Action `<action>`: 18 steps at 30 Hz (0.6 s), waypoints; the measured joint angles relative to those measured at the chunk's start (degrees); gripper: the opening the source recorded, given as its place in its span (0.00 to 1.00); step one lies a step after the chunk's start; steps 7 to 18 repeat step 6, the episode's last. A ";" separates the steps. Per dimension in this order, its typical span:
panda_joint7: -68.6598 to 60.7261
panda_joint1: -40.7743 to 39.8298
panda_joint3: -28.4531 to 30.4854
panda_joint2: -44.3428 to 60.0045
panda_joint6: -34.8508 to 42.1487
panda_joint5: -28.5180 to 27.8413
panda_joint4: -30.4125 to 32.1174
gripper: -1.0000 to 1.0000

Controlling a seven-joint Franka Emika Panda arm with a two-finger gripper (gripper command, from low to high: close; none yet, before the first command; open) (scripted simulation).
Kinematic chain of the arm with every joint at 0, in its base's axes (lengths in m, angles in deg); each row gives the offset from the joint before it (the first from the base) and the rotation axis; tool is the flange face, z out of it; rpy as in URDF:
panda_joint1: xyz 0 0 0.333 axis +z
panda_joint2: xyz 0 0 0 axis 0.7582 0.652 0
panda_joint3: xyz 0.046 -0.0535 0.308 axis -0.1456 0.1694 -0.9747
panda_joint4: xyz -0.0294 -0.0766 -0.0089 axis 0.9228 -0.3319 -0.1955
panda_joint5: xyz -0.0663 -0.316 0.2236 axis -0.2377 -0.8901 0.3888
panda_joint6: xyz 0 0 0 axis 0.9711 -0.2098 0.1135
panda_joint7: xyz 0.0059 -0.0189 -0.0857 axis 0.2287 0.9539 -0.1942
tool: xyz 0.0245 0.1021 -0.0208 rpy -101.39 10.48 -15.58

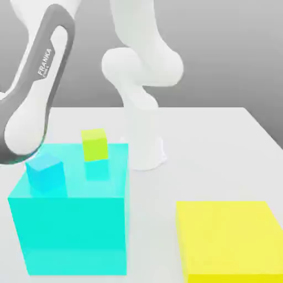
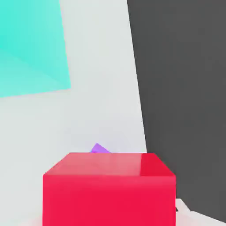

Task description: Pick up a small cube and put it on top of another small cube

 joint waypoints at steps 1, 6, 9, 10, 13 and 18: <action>0.00 0.00 0.00 0.00 0.00 0.00 0.00 1.00; -0.31 -0.31 -0.28 0.92 -0.84 0.39 -0.07 1.00; -0.31 -0.31 -0.28 0.92 -0.84 0.39 -0.07 1.00; -0.31 -0.31 -0.28 0.92 -0.84 0.39 -0.07 1.00; -0.31 -0.31 -0.28 0.92 -0.84 0.39 -0.07 1.00; -0.31 -0.31 -0.28 0.92 -0.84 0.39 -0.07 1.00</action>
